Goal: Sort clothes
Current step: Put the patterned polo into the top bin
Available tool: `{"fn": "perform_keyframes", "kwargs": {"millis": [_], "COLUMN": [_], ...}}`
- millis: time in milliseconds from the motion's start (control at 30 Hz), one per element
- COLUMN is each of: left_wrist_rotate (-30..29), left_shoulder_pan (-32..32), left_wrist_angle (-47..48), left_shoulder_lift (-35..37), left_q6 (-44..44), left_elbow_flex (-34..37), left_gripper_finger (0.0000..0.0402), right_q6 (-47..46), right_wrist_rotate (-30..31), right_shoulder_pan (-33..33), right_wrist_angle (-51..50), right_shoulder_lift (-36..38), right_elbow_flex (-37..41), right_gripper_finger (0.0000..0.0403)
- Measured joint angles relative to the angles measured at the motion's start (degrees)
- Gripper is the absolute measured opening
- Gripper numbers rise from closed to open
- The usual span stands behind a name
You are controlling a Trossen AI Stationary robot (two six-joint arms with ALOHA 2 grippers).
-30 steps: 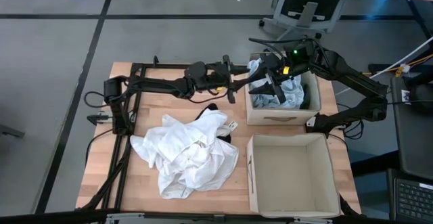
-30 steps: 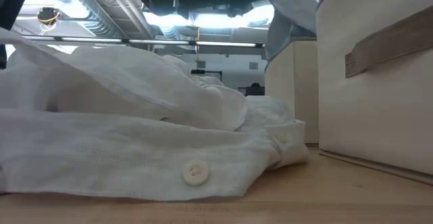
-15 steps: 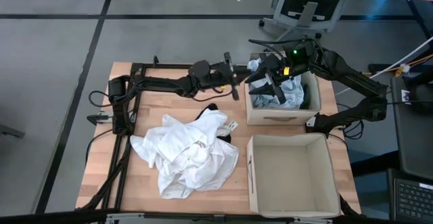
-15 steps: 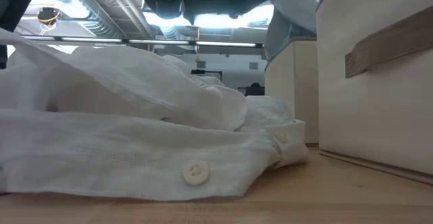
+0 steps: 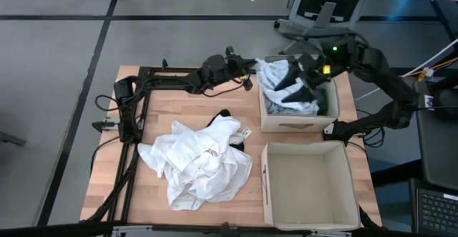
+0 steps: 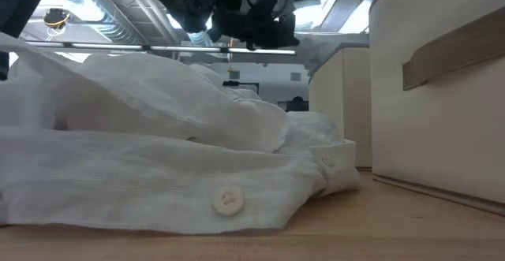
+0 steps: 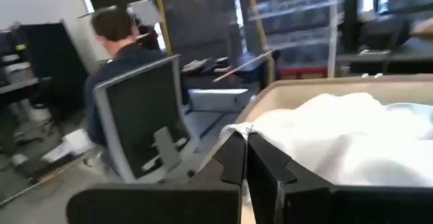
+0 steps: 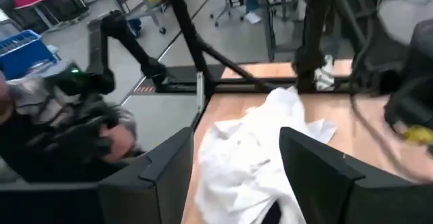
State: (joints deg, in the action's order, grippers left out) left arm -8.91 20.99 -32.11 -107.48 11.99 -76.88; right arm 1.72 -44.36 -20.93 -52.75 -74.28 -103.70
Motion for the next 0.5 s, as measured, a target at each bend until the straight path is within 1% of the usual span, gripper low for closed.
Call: {"fn": "perform_keyframes", "kwargs": {"millis": [133, 233, 300, 367, 433, 500], "left_wrist_rotate": [1.09, 5.01, 6.74, 7.41, 7.56, 7.65], "left_shoulder_pan": [0.48, 0.00, -0.55, -1.25, -1.88, -2.31], "left_wrist_angle": [-0.82, -1.21, -1.94, -2.13, -1.91, -1.87], "left_shoulder_lift": [0.22, 0.13, 0.15, 0.28, 0.28, 0.28], "left_q6": [-0.90, -2.41, -3.07, -2.52, -1.77, -0.63], "left_elbow_flex": [-0.11, -0.09, -0.09, -0.09, -0.09, -0.09], "left_gripper_finger": [0.0000, 0.0003, 0.0006, 0.0010, 0.0015, 0.0022], "right_q6": [0.12, 1.28, 2.88, 4.75, 5.90, 6.11], "right_wrist_rotate": [0.52, 4.74, 9.00, 15.37, 21.04, 25.89], "right_shoulder_pan": [-0.05, -0.07, -0.05, -0.04, -0.09, -0.09], "right_wrist_angle": [-6.18, -6.35, -8.09, -11.29, -13.71, -14.05], "right_shoulder_lift": [-0.14, 0.59, 0.60, -0.04, -0.28, -0.50], "right_elbow_flex": [-4.88, -5.42, -5.46, -5.04, -2.71, 1.41], "right_gripper_finger": [0.0221, 0.0221, 0.0221, 0.0221, 0.0221, 0.0221]}}
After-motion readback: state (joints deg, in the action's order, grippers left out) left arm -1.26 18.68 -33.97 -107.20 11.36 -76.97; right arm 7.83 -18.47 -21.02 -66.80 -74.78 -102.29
